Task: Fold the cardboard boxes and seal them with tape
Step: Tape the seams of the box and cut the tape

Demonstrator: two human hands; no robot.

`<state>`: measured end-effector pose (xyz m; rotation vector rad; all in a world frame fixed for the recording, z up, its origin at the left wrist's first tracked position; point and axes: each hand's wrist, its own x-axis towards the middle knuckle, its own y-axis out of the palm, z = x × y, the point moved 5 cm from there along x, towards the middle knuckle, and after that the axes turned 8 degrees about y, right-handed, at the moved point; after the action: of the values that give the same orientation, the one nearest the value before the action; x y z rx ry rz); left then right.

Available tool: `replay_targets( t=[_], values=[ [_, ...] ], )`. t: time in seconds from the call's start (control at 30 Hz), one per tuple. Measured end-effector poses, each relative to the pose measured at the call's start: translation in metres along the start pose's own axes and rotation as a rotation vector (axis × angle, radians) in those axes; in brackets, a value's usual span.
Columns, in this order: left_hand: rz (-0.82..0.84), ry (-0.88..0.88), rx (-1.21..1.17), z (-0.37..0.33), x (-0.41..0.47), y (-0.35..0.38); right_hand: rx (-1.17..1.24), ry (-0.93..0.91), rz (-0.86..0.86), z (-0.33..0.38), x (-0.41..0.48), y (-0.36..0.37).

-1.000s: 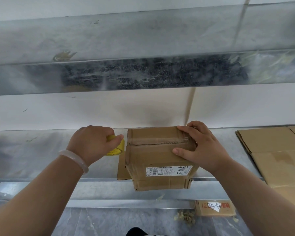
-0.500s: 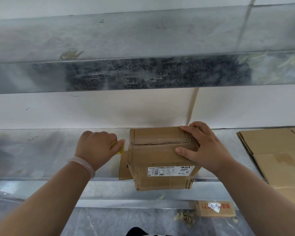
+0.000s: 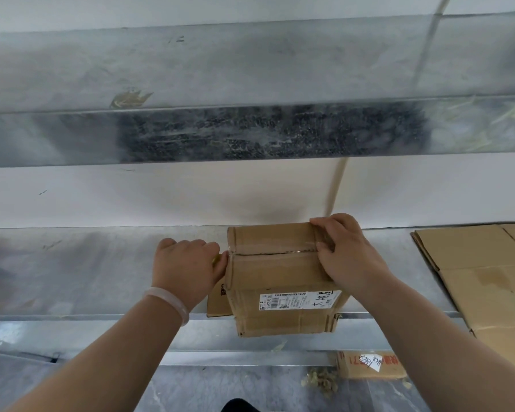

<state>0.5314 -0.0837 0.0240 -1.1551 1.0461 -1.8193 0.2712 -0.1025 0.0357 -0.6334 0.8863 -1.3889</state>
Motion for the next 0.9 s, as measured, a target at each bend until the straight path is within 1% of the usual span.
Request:
replay_targets(
  t=[0.1,0.2,0.33,0.53,0.6,0.67,0.73,0.77,0.83,0.9],
  values=[
    [-0.011,0.003,0.006,0.001,0.001,0.0,-0.309,-0.016,-0.088,0.011,-0.005,0.007],
    [-0.015,0.01,0.002,0.0,0.001,0.001,-0.435,0.027,-0.067,0.017,-0.003,0.013],
    [-0.029,0.013,-0.005,-0.001,0.002,0.001,-0.474,0.058,-0.035,0.025,0.001,0.017],
    [-0.034,0.017,-0.024,-0.001,0.002,0.001,-0.425,0.081,-0.025,0.029,0.003,0.019],
    [-0.039,0.012,-0.037,0.0,0.002,0.001,-0.39,-0.018,-0.032,0.037,-0.001,0.023],
    [-0.046,0.005,-0.051,0.001,0.001,0.001,-0.347,-0.226,-0.01,0.05,-0.007,0.027],
    [-0.048,-0.002,-0.06,0.001,-0.001,0.002,-0.39,-0.421,0.102,0.059,-0.014,0.034],
    [-0.049,-0.004,-0.064,0.001,-0.001,0.002,-0.443,-0.475,0.161,0.06,-0.017,0.038],
    [-0.055,-0.007,-0.073,0.001,-0.001,0.003,-0.523,-0.504,0.211,0.058,-0.02,0.041],
    [-0.052,-0.014,-0.075,0.001,-0.001,0.004,-0.525,-0.476,0.198,0.06,-0.019,0.04]
  ],
)
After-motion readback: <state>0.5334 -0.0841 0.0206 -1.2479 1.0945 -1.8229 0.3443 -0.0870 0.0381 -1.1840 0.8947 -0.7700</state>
